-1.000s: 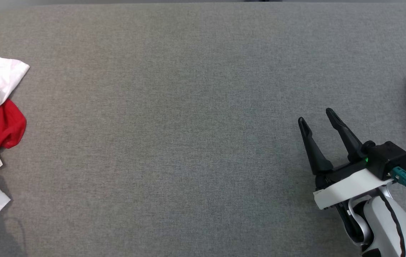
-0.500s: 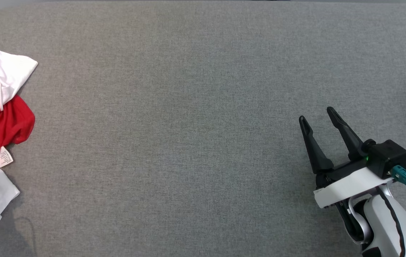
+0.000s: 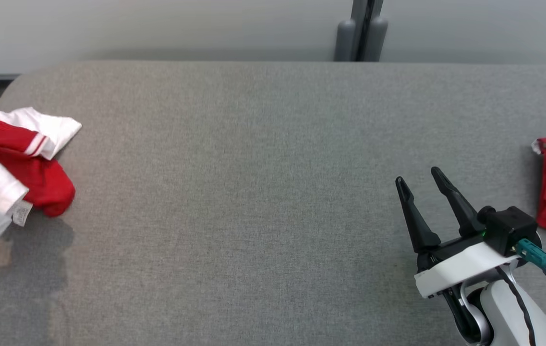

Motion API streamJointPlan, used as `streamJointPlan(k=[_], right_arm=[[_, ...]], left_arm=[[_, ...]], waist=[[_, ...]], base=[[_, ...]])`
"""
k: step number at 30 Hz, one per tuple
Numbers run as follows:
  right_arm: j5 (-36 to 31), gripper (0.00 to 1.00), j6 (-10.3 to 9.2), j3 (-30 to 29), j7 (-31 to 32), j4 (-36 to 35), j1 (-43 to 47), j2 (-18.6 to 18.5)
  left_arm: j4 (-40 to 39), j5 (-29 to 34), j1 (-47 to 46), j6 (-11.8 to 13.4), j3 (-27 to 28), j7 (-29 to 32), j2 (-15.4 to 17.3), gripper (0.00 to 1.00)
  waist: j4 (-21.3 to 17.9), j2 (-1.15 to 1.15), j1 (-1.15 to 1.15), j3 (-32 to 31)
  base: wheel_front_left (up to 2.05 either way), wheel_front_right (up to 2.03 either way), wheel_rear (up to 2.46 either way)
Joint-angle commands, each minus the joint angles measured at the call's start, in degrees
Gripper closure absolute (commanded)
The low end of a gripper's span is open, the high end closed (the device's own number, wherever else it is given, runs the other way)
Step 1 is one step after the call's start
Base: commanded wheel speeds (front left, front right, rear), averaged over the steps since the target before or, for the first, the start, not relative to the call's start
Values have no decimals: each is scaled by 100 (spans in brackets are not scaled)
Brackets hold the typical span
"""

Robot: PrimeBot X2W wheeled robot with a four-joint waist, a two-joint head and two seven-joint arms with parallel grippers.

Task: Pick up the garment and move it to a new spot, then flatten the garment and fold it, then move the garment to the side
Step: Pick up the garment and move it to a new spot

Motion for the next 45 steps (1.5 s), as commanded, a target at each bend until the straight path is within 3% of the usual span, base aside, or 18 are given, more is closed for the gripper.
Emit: streamJointPlan(k=[1,7,15,21,27,35,44,45], right_arm=[[49,0,1,-42,-26,14,84,8],[78,0,1,-124,-27,7,228,64],[76,0,1,-235,-26,-64,293,114],[45,0,1,-317,-26,-115,293,118],[54,0,1,-304,-27,-131,221,160],[83,0,1,-258,-27,-114,167,226],[96,0,1,-147,-27,-32,72,273],[98,0,1,-129,-26,-13,60,277]], left_arm=[[-255,-67,-99,-7,-113,-25,32,100],[-1267,-126,-192,-7,-465,95,180,100],[-2839,-78,-183,188,-675,392,11,100],[-3845,68,-19,434,-954,504,-256,100],[-4334,181,258,561,-1466,485,-773,100],[-3853,465,415,502,-2218,-18,-1614,100],[-1709,656,56,171,-2938,-831,-2531,100],[-1472,630,-17,150,-2961,-942,-2616,72]], waist=[[-84,0,0,-275],[-300,0,0,-577],[-737,0,0,-685],[-1100,0,0,-596],[-1434,0,0,-426],[-1743,0,0,-214],[-1912,0,0,65],[-1913,0,0,81]], base=[[0,0,0],[0,0,0],[0,0,0],[0,0,0],[0,0,0],[0,0,0],[0,0,0],[0,0,0]])
